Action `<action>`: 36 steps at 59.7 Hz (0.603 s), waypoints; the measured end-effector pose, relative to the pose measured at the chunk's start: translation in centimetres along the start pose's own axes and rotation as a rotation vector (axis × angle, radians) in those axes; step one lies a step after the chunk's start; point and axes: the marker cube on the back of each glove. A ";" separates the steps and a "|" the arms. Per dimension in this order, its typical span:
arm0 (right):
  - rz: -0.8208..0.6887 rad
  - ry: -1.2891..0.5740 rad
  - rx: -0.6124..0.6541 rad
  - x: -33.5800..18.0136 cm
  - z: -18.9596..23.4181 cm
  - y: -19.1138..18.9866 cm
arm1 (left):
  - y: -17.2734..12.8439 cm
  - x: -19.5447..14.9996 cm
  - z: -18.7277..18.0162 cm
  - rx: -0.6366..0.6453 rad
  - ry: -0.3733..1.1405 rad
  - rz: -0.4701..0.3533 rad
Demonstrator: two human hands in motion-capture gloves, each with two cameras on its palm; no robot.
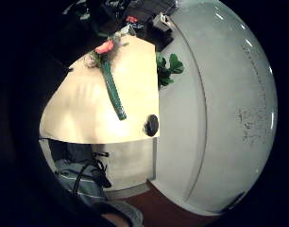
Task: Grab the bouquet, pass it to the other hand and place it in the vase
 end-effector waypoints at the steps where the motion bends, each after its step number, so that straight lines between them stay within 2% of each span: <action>1: 0.000 -0.005 -0.001 -0.1 -0.1 0.0 | 0.0 -0.1 0.0 0.014 -0.004 0.000; 10: 0.012 -0.027 -0.058 -0.3 0.4 -0.9 | 0.0 -0.2 -0.4 0.093 -0.041 0.015; 17: 0.022 -0.012 -0.104 -1.1 -0.4 0.0 | 0.1 -0.4 -0.5 0.076 -0.070 -0.008; 21: 0.012 -0.005 -0.094 -1.1 0.0 -0.7 | 0.4 0.0 -0.7 0.063 -0.060 -0.019; 24: 0.018 0.000 -0.104 -0.9 0.4 -1.3 | -0.4 0.0 -0.3 0.071 -0.041 -0.007; 36: 0.030 0.019 -0.108 -1.2 -0.4 0.0 | -0.1 0.8 -0.3 0.033 0.025 0.013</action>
